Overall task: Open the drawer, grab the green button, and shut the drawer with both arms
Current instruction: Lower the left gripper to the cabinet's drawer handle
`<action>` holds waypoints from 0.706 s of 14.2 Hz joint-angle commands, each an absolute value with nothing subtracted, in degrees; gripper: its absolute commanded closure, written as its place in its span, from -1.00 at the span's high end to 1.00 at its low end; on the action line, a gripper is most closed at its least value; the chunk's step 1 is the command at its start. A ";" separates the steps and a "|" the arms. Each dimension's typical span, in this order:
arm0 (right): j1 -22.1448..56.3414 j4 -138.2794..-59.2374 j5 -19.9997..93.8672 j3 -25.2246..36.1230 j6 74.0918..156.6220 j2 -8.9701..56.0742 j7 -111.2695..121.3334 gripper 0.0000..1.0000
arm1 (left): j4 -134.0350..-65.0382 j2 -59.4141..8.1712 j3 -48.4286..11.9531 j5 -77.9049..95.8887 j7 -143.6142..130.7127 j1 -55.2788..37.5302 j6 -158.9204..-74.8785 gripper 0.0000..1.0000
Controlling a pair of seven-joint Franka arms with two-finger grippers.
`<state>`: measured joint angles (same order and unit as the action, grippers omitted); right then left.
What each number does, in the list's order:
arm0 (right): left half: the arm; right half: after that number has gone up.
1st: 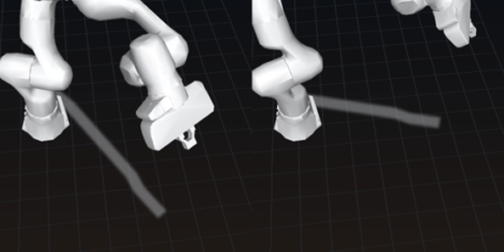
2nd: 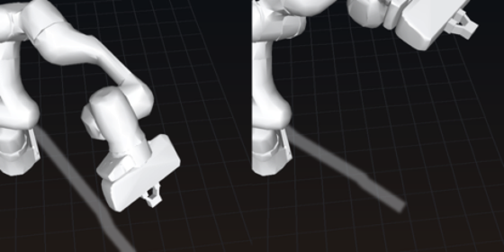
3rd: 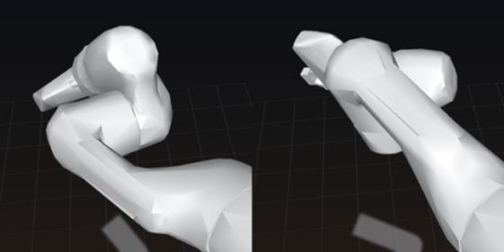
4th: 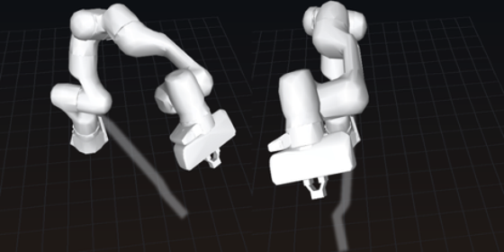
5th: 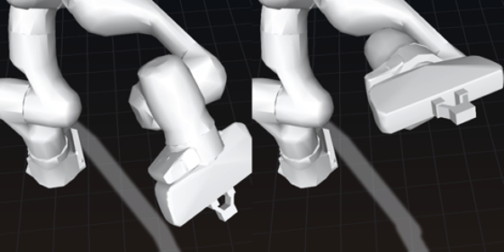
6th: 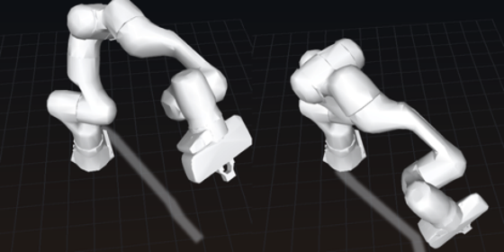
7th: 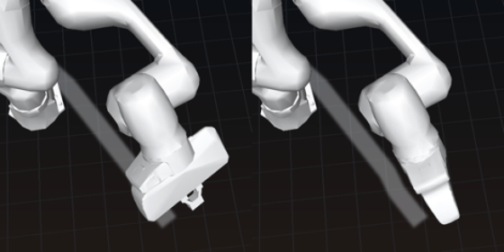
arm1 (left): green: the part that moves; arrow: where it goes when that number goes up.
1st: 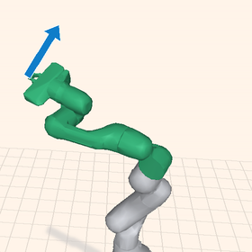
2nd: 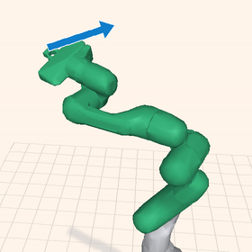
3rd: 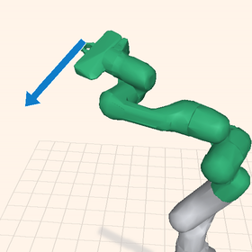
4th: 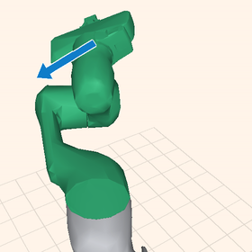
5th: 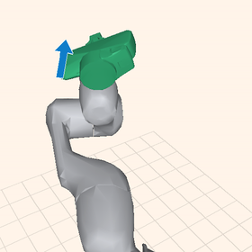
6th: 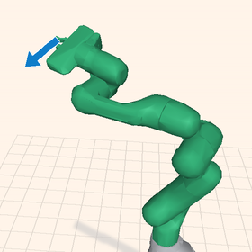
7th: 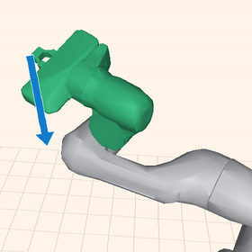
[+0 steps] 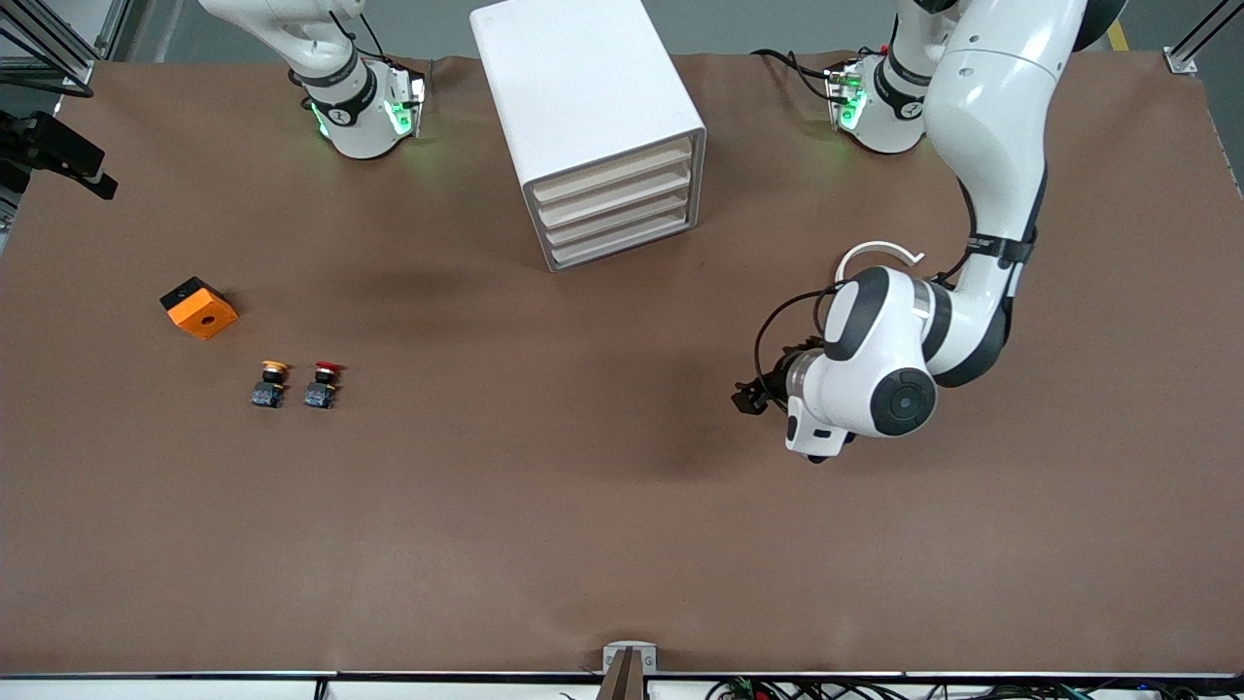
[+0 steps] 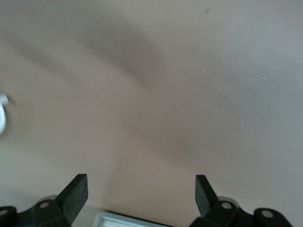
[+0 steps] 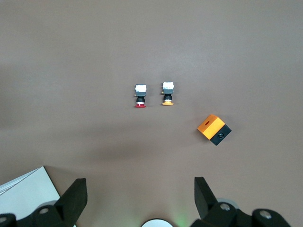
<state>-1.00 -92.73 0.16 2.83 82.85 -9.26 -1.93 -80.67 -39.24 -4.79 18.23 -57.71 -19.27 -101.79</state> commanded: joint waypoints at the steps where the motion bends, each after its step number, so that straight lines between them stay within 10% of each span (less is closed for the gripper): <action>1: -1.32 -93.69 0.70 2.64 82.88 -10.46 -2.81 1.00 | -78.66 -40.69 -5.27 20.65 -67.64 -19.69 -98.01 1.00; 10: -1.23 -93.60 0.70 2.64 82.88 -10.37 -2.72 1.00 | -75.06 -47.45 -8.44 30.30 -96.22 -20.65 -82.20 1.00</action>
